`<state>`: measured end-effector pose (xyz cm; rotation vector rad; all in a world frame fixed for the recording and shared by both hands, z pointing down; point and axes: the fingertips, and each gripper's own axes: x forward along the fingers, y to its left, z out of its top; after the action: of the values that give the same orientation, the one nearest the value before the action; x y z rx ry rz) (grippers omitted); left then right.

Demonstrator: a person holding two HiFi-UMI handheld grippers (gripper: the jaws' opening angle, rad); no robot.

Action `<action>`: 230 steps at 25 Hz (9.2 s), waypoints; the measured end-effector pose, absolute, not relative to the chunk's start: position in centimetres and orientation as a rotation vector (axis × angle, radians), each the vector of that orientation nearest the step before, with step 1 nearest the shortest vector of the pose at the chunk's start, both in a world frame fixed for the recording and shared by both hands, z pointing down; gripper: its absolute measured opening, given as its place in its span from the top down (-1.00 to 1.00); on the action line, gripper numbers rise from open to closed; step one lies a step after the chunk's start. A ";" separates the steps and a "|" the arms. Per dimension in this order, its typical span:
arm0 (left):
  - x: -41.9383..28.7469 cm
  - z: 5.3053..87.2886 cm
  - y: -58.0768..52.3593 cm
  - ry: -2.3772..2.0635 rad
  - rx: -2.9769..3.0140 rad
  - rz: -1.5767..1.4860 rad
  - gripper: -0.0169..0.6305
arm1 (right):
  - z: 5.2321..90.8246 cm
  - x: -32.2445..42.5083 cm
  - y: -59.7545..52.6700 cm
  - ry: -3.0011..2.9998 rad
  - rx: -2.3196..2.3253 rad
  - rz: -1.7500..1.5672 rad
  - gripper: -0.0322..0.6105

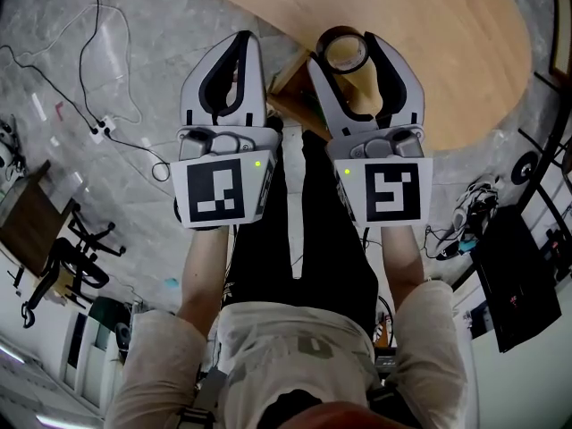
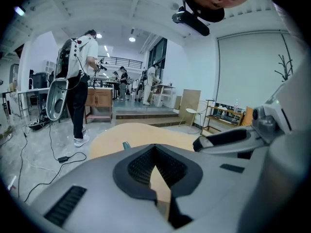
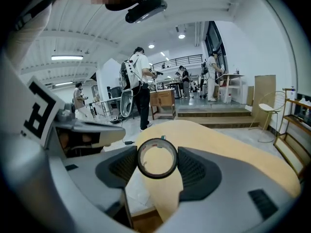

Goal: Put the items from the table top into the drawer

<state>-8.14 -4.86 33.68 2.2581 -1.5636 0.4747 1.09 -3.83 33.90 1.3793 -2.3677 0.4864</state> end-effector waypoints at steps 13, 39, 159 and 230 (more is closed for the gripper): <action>-7.7 35.4 -5.0 -1.549 2.251 0.510 0.93 | 54.5 -1.6 8.1 -2.084 0.846 0.491 0.06; -7.9 36.3 -3.5 -1.525 2.243 0.501 0.93 | 65.8 2.0 9.2 -1.762 0.999 0.632 0.01; -16.7 34.4 -9.3 -1.613 2.212 0.481 0.93 | 49.3 3.5 -29.3 -1.784 1.762 0.764 0.13; -9.7 30.5 -4.6 -1.633 2.279 0.427 0.93 | 26.1 2.1 -6.9 -2.258 1.851 0.206 0.43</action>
<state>-9.68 -4.60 30.46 2.2793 -1.6331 0.4267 2.07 -6.87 26.09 1.8511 -2.2576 0.2055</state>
